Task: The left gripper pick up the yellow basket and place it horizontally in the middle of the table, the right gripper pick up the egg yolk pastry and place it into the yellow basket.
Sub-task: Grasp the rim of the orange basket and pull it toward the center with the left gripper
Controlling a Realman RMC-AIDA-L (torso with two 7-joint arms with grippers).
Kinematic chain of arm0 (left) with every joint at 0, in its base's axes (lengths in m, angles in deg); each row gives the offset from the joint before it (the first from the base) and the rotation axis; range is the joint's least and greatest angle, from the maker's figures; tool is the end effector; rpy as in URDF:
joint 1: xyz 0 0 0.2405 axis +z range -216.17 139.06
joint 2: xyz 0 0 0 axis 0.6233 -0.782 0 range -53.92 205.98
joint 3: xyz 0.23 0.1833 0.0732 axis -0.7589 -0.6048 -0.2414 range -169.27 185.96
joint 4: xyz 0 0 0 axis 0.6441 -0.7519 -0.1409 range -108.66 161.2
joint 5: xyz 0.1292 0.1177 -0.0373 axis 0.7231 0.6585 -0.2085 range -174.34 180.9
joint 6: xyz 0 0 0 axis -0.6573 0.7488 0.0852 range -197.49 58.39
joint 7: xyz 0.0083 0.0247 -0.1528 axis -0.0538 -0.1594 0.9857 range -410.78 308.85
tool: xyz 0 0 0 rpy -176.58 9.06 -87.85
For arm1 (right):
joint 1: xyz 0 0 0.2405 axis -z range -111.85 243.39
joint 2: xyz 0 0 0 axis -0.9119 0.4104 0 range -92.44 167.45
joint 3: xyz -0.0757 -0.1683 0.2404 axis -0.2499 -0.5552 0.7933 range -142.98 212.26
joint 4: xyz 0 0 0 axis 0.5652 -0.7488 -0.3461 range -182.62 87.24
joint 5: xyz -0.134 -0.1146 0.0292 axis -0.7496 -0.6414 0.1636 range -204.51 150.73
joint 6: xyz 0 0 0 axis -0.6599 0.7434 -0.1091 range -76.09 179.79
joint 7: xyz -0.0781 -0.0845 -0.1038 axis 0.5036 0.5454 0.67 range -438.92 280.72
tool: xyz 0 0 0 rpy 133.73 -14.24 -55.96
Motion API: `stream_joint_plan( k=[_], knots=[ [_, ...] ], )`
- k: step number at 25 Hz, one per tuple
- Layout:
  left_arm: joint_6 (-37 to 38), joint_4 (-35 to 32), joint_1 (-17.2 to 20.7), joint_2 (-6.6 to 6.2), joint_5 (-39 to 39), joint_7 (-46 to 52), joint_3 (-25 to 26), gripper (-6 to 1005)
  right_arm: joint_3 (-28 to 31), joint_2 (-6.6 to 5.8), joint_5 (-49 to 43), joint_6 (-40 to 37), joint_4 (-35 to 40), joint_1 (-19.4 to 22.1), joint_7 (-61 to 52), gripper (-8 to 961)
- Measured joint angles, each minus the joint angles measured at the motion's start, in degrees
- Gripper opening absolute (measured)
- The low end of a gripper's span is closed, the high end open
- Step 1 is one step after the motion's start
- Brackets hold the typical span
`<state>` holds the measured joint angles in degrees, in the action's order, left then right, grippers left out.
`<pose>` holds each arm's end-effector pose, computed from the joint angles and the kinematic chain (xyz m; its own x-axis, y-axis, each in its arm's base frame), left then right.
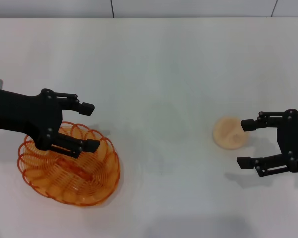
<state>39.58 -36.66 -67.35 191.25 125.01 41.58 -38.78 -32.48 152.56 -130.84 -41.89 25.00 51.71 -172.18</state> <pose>-0.2581 0.3044 0.0233 0.9443 0.2501 0.2138 0.2615 -0.9648 -0.0266 0.2611 0.2679 0.0034 0.9355 -0.1858 -0.3004 -0.2340 -0.9631 -0.1330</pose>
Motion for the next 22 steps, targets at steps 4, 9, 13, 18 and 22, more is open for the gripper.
stream_joint_plan(
  k=[4, 9, 13, 18, 22],
  knots=[
    [0.0, 0.0, 0.0, 0.00, 0.0, 0.0, 0.0, 887, -0.1, 0.00, 0.0, 0.1, -0.3, 0.0, 0.0, 842],
    [0.0, 0.0, 0.0, -0.01, 0.0, 0.0, 0.1, 887, 0.0, 0.00, -0.1, 0.1, -0.4, 0.0, 0.0, 841],
    [0.0, 0.0, 0.0, -0.01, 0.0, 0.0, 0.1, 887, -0.1, 0.00, -0.1, 0.1, -0.4, 0.0, 0.0, 841],
    [-0.1, 0.0, 0.0, -0.01, 0.0, 0.0, 0.3, 887, -0.1, 0.00, -0.1, 0.1, -0.5, -0.1, 0.0, 841],
    [-0.2, -0.4, 0.0, -0.26, 0.0, 1.8, 0.5, 887, 0.0, 0.00, -0.1, 0.1, -0.5, -0.1, 0.0, 841]
  ],
)
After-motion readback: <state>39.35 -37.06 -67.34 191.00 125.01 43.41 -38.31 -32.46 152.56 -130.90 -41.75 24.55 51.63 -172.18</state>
